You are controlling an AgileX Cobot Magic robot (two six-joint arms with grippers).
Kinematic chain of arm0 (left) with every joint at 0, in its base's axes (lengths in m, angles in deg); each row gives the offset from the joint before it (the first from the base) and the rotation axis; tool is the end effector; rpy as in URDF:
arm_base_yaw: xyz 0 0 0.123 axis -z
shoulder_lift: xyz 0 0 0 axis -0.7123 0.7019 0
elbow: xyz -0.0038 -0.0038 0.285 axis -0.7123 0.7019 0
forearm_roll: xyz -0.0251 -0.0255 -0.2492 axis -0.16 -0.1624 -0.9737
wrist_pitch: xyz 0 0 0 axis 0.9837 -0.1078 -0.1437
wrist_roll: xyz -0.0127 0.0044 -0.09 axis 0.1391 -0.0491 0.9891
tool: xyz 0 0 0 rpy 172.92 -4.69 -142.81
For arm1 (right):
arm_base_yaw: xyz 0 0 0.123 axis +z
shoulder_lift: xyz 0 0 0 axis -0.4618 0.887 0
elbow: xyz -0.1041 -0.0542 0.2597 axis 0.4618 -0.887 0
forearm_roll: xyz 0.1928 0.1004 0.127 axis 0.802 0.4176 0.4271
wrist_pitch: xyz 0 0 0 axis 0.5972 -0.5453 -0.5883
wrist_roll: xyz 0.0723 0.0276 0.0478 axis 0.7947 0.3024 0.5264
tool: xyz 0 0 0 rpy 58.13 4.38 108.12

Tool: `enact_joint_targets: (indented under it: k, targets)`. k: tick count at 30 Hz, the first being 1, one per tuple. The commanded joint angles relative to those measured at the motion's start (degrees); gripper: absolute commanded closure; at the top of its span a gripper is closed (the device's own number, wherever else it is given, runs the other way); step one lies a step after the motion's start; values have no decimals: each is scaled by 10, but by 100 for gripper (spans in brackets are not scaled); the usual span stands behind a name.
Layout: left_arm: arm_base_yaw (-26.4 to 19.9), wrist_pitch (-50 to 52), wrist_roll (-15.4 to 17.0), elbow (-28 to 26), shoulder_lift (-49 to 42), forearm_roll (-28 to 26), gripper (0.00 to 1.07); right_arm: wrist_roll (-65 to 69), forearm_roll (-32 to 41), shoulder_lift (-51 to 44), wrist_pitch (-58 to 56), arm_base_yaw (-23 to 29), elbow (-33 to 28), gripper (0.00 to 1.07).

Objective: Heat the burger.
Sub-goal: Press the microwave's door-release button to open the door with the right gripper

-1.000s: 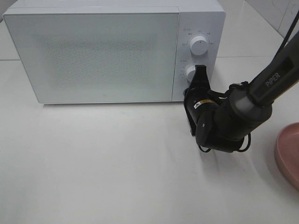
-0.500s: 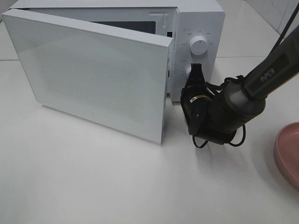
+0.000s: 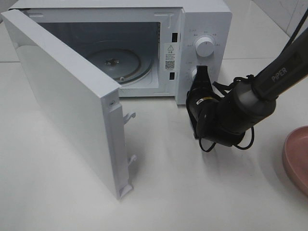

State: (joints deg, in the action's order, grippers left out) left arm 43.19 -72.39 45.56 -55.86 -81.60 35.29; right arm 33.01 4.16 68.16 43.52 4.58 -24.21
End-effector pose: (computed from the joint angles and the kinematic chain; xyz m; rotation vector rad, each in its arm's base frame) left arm -0.0059 -0.0054 0.2791 -0.0161 2.0209 -0.0412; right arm 0.3522 0.1611 0.0746 1.5227 1.3867 0.9871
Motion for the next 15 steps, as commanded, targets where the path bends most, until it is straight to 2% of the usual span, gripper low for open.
enact_joint_targets:
  k: [1, 15]
  targets:
    - [3, 7, -1, 2, -10, -4, 7, 4, -64, -7, 54, -24, 17, 107]
    - [3, 7, -1, 2, -10, -4, 7, 35, -105, -56, 56, -24, -50, 107]
